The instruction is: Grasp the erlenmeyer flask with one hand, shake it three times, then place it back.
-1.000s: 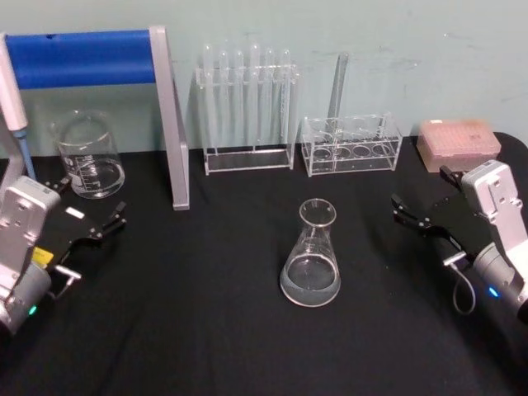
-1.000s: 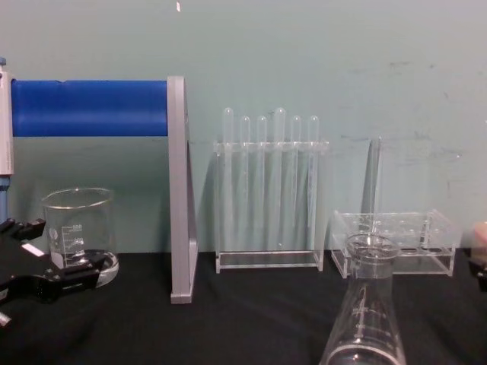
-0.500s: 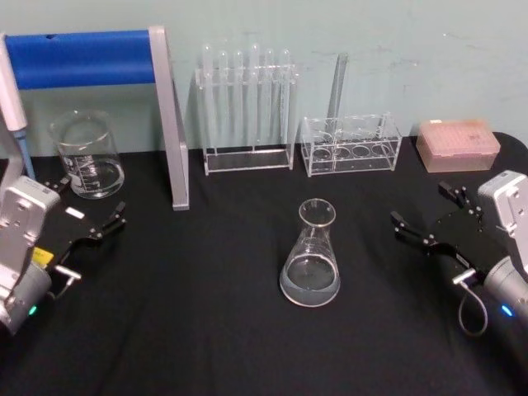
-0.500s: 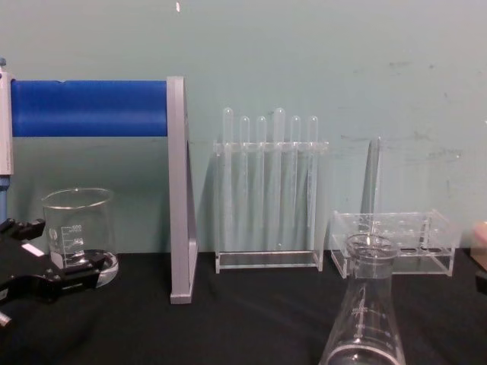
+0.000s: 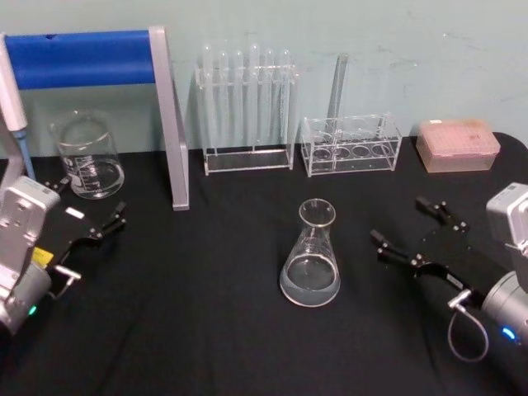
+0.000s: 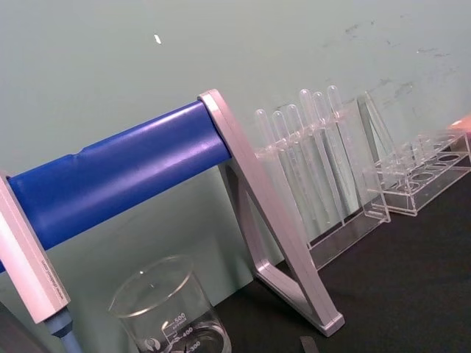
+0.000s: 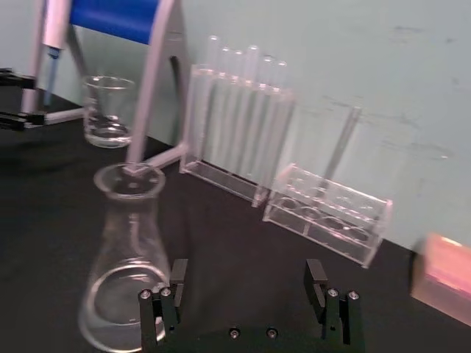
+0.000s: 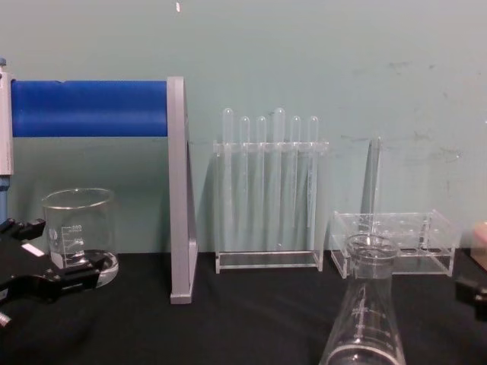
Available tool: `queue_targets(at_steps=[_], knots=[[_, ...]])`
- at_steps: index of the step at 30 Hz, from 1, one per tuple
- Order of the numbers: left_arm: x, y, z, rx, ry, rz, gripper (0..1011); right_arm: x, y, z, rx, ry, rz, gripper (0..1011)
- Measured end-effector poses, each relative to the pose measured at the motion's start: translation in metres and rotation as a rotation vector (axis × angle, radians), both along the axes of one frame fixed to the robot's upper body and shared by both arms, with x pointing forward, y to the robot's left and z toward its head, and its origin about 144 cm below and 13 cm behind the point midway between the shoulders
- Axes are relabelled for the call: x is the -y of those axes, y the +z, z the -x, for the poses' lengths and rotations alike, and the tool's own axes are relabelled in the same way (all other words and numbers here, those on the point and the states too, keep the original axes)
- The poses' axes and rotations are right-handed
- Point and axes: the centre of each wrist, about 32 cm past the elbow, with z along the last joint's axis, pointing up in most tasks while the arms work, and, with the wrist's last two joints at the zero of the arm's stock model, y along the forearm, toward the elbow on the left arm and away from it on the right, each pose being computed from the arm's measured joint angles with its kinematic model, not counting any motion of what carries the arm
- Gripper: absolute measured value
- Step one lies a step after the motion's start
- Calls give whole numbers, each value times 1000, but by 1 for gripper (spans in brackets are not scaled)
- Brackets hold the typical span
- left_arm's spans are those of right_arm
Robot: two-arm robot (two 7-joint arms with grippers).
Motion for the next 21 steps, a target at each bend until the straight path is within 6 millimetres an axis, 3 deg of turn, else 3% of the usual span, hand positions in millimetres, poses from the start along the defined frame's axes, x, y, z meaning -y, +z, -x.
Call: queue_targets(at_steps=[21], knots=[[0,0,0,0,0,0,1001,-24,-1,-4,-87,159,-103,1000]])
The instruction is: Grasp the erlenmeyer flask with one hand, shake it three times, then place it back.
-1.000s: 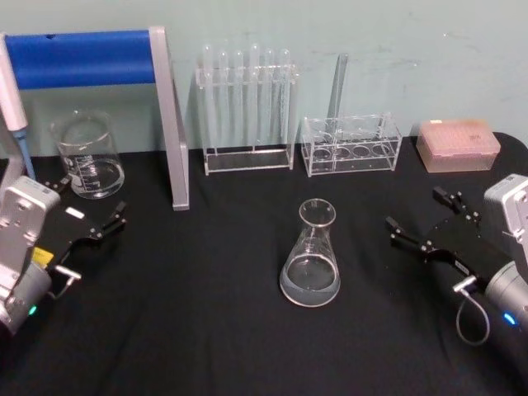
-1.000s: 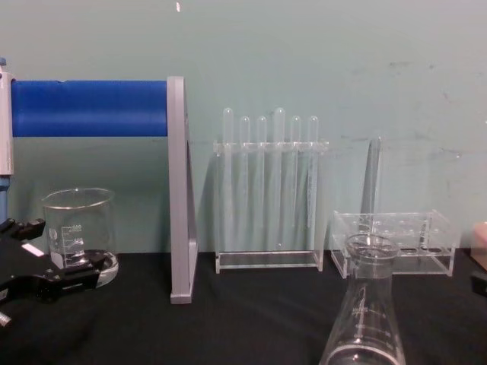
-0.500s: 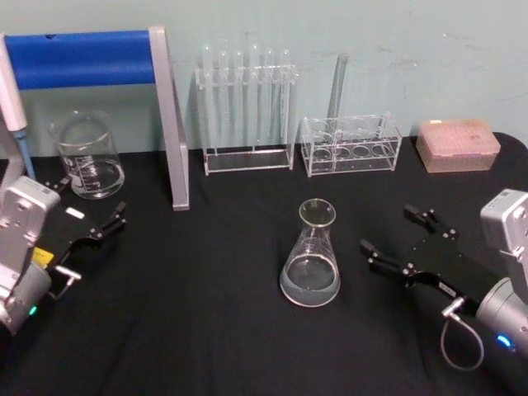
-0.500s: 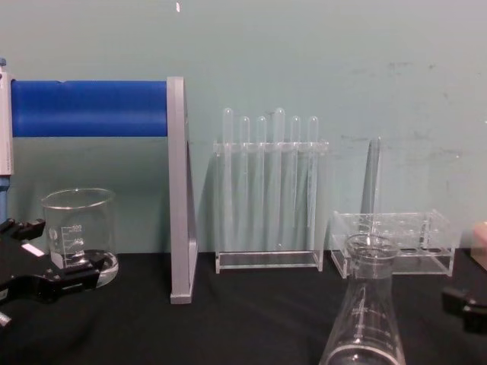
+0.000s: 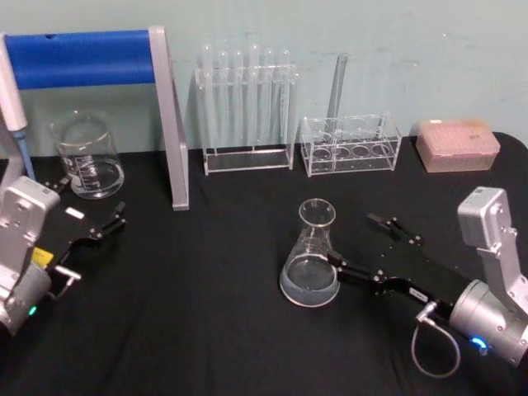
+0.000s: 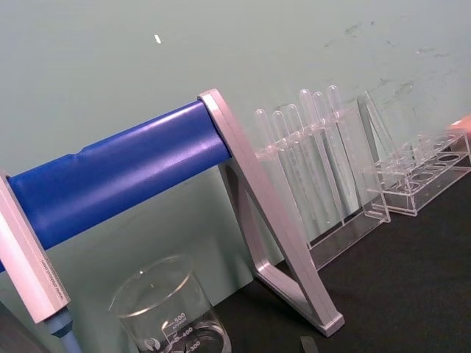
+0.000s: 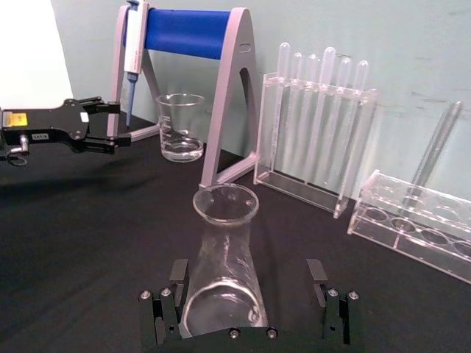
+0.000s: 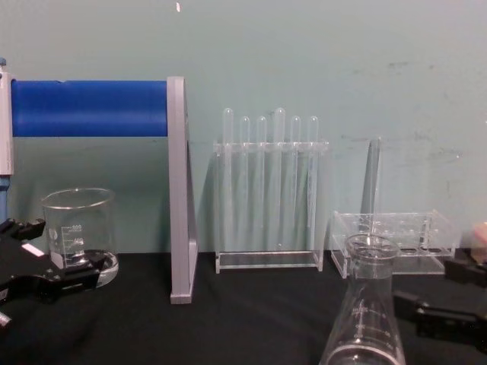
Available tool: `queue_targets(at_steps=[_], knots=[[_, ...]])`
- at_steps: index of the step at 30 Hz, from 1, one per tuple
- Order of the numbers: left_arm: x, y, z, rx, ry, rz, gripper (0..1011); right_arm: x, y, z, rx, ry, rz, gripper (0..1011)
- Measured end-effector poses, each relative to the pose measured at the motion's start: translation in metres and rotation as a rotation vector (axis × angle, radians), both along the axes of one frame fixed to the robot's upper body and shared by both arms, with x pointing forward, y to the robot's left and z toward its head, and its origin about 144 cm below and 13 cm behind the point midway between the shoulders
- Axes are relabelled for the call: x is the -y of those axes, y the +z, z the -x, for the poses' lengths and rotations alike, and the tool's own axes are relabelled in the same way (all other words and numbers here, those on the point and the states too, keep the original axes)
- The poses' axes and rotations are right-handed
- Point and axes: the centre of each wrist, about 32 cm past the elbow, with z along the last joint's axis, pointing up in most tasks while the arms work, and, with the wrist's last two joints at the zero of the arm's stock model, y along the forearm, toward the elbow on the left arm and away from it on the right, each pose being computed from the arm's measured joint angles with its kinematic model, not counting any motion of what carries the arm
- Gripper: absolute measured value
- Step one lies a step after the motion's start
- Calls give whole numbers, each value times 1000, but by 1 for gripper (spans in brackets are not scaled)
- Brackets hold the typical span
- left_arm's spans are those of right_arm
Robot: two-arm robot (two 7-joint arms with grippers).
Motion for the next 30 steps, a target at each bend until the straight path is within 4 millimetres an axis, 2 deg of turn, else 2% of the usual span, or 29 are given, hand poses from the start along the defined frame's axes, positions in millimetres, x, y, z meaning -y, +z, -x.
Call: queue_targets(at_steps=[30], knots=[[0,0,0,0,0,0,1001,-39,-6,-36,5,10,-7,1000]])
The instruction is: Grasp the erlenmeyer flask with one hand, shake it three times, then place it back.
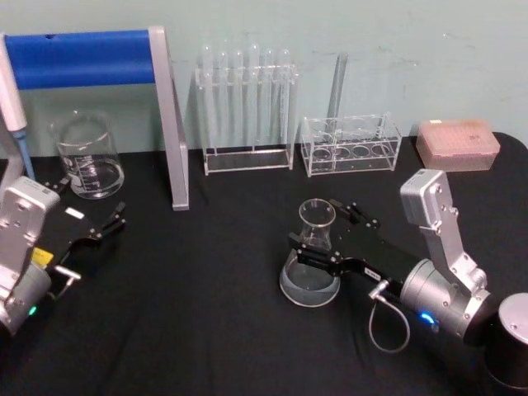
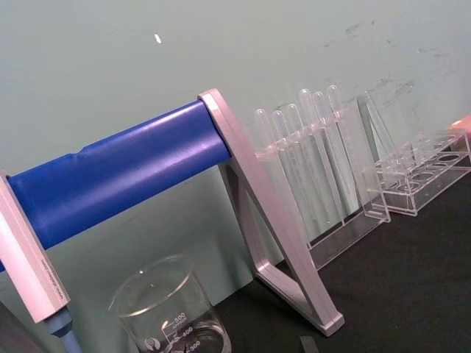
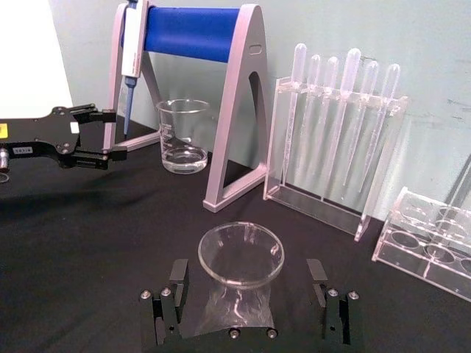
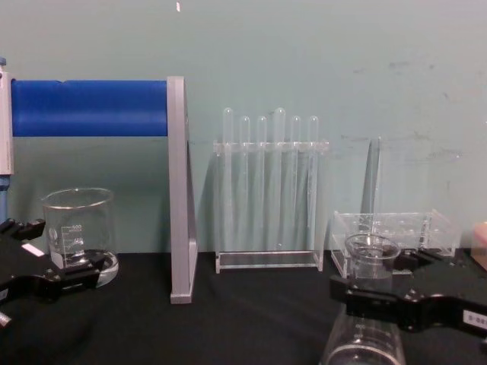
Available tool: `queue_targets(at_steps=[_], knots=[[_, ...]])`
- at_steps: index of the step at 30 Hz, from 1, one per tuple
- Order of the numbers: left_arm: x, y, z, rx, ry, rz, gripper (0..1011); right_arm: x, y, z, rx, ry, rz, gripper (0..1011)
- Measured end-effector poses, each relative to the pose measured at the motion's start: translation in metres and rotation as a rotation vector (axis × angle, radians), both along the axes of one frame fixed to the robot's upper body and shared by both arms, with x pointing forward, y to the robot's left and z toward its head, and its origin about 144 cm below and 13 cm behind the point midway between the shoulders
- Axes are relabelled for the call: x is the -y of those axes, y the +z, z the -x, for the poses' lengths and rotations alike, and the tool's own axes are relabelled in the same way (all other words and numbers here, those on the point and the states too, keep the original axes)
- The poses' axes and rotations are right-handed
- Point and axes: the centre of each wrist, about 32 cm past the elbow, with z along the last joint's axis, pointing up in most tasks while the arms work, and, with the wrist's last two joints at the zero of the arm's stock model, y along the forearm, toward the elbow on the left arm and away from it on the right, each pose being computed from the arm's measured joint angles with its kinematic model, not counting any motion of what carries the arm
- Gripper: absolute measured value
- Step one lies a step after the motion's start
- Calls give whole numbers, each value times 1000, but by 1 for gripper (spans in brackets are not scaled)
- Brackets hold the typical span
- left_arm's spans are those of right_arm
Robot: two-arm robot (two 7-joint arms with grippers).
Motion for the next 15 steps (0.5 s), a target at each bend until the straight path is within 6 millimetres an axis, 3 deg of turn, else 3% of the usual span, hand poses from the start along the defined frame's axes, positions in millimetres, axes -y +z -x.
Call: queue_targets(at_steps=[15], knots=[[0,0,0,0,0,0,1001,-3,1,-3,3,0,-1,1000]])
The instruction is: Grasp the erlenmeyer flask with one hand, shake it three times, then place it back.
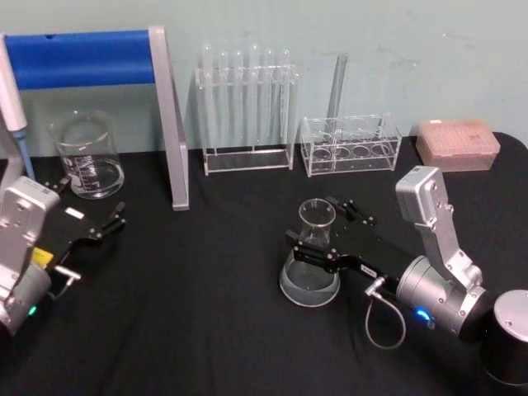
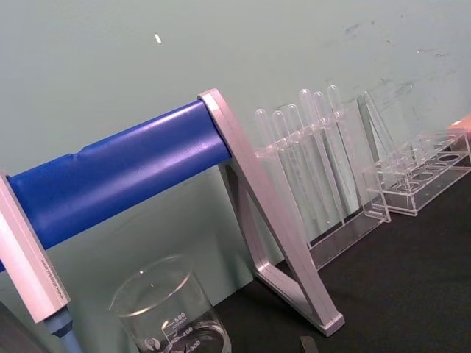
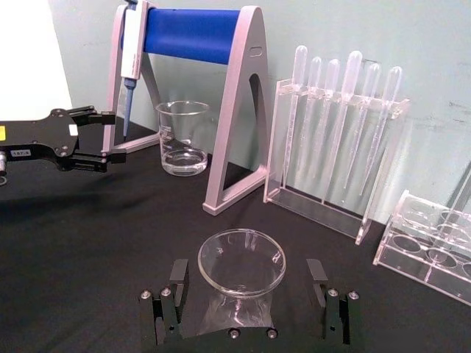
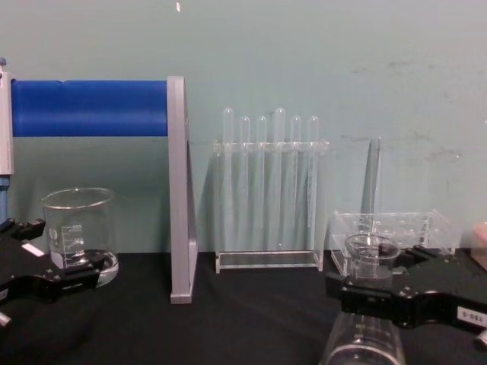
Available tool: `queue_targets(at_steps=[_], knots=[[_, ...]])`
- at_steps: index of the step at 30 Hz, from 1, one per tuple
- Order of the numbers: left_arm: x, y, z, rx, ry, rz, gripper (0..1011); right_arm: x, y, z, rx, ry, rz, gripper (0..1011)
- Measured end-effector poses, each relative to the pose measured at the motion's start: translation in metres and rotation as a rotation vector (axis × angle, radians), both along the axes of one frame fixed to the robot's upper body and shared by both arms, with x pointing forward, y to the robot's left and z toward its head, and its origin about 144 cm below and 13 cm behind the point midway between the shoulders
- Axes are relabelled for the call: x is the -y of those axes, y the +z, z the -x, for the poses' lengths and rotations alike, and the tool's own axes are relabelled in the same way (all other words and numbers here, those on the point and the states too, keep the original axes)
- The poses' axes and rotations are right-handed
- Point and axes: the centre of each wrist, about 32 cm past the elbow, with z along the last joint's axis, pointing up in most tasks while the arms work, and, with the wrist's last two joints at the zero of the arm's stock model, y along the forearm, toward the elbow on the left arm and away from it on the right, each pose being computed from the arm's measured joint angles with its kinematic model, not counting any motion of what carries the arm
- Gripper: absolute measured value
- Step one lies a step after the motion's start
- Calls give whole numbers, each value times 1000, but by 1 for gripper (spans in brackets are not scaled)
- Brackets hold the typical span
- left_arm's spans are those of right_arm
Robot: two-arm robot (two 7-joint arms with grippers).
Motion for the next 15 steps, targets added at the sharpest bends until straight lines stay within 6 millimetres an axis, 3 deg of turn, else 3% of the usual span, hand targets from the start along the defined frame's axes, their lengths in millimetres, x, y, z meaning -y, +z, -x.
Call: queue_targets(at_steps=[5,15], knots=[[0,0,0,0,0,0,1001,0,0,0,0,0,0,998],[0,0,0,0,0,0,1001,0,0,0,0,0,0,749]])
